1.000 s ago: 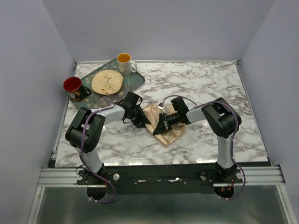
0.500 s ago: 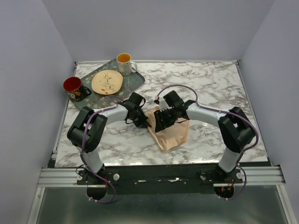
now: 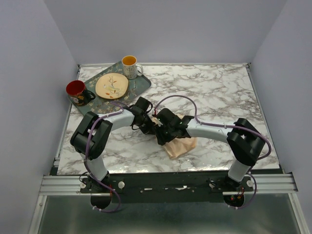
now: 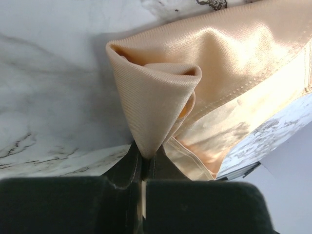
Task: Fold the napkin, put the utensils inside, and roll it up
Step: Roll the napkin with the utensil
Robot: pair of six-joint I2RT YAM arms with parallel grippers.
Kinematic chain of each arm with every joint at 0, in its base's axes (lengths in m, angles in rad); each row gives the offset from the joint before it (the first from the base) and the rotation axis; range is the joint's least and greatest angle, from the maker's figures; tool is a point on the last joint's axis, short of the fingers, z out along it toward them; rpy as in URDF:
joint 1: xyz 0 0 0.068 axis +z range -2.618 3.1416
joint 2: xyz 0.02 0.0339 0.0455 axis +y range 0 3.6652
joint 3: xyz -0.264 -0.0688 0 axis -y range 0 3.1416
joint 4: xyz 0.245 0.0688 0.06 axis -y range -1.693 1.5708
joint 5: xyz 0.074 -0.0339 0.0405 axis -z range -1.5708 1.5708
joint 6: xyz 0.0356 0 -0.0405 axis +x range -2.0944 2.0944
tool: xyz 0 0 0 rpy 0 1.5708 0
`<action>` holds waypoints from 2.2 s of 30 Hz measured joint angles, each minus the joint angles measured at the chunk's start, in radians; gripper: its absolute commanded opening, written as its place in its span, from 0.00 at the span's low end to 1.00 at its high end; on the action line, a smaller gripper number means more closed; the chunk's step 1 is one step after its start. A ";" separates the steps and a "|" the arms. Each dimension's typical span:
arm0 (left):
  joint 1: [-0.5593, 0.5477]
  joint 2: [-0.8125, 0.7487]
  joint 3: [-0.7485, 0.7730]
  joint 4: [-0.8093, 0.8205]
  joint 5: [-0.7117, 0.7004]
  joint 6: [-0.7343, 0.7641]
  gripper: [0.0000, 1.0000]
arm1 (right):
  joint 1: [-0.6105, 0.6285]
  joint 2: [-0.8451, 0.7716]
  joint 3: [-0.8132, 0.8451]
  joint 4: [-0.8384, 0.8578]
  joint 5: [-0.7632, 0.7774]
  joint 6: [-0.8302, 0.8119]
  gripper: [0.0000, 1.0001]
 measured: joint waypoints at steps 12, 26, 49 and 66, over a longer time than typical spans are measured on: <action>-0.006 -0.004 0.000 -0.029 0.000 -0.065 0.00 | 0.112 0.073 0.019 0.015 0.221 0.013 0.42; -0.014 -0.005 0.017 -0.075 -0.020 -0.111 0.00 | 0.134 0.112 0.071 -0.044 0.344 0.025 0.01; 0.110 -0.226 -0.035 -0.096 -0.061 0.094 0.81 | -0.113 0.025 -0.178 0.362 -0.245 -0.006 0.00; 0.080 -0.245 -0.208 0.117 0.027 0.090 0.72 | -0.320 0.251 -0.131 0.468 -0.899 -0.022 0.01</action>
